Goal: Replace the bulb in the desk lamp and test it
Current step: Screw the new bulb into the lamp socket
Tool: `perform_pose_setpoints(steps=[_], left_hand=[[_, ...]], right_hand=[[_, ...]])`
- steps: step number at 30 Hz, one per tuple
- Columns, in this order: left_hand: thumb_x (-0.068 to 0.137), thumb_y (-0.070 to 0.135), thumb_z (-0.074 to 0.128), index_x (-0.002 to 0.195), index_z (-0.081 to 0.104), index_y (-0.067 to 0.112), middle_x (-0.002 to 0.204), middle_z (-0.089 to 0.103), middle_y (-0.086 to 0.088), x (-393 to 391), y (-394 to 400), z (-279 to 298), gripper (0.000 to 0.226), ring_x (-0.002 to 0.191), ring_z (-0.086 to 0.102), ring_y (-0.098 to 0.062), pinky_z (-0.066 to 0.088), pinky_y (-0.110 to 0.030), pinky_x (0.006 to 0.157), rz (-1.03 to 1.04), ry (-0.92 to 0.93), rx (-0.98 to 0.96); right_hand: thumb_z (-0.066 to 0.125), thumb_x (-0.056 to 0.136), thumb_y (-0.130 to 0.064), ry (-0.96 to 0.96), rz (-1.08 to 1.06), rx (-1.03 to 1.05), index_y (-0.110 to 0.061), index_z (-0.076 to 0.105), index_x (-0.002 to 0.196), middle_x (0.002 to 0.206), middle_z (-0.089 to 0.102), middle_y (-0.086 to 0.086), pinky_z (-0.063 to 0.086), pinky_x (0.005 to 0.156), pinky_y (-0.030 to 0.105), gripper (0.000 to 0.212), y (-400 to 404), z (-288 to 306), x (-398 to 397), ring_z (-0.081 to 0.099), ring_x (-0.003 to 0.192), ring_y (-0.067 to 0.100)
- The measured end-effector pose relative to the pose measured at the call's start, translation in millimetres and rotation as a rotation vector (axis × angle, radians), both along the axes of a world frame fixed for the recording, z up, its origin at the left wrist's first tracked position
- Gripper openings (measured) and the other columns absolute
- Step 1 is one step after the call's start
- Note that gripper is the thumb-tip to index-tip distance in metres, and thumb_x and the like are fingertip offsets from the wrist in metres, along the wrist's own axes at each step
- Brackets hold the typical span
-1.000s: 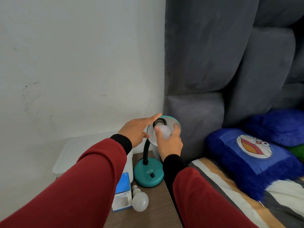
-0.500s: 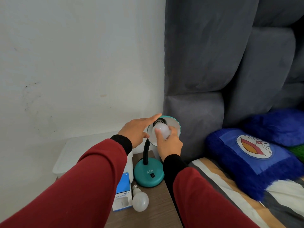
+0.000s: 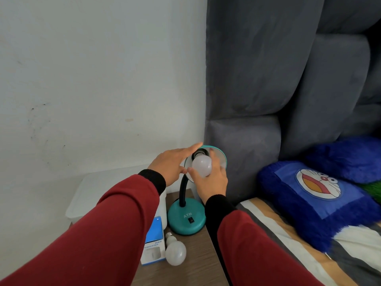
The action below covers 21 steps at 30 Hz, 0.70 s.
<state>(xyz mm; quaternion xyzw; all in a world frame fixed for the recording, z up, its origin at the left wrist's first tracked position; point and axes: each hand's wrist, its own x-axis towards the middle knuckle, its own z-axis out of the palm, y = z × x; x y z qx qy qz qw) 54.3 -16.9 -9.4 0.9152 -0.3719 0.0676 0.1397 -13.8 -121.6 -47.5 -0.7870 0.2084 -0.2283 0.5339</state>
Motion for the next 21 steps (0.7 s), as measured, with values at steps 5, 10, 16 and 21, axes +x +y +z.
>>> perform_pose_setpoints(steps=[5, 10, 16, 21], left_hand=[[0.091, 0.004, 0.058, 0.147, 0.008, 0.044, 0.150, 0.038, 0.004, -0.6, 0.5, 1.0, 0.085, 0.134, 0.043, -0.019, 0.038, -0.029, 0.108, 0.001, 0.004, 0.000], [0.091, 0.001, 0.058, 0.147, 0.008, 0.045, 0.150, 0.038, 0.007, -1.1, 1.2, -0.5, 0.086, 0.134, 0.043, -0.016, 0.038, -0.026, 0.106, -0.007, 0.000, -0.019], [0.091, 0.003, 0.057, 0.147, 0.009, 0.044, 0.150, 0.039, 0.005, -0.4, 0.9, -0.1, 0.085, 0.134, 0.043, -0.018, 0.038, -0.027, 0.106, -0.003, 0.003, -0.022], [0.091, 0.002, 0.058, 0.147, 0.008, 0.045, 0.149, 0.040, 0.006, 0.2, 1.0, -1.5, 0.087, 0.132, 0.045, -0.017, 0.039, -0.028, 0.106, -0.005, -0.005, -0.014]], right_hand=[[0.050, 0.093, -0.041, 0.033, -0.012, 0.102, -0.027, 0.026, 0.146, 0.141, 0.045, 0.015, 0.041, 0.101, 0.032, 0.060, -2.5, 1.4, 2.6, 0.045, 0.128, 0.030], [0.063, 0.086, -0.034, 0.020, 0.009, 0.019, -0.033, 0.029, 0.144, 0.140, 0.044, 0.013, 0.038, 0.104, 0.034, 0.068, -1.4, 0.0, 1.7, 0.044, 0.128, 0.029], [0.052, 0.092, -0.041, 0.037, -0.009, 0.134, -0.026, 0.030, 0.145, 0.140, 0.047, 0.012, 0.040, 0.100, 0.030, 0.060, -5.9, 2.5, 3.7, 0.046, 0.127, 0.028], [0.065, 0.084, -0.039, 0.019, 0.008, 0.069, -0.031, 0.030, 0.143, 0.138, 0.048, 0.010, 0.040, 0.101, 0.032, 0.070, -4.4, 1.5, 4.0, 0.047, 0.126, 0.028]])
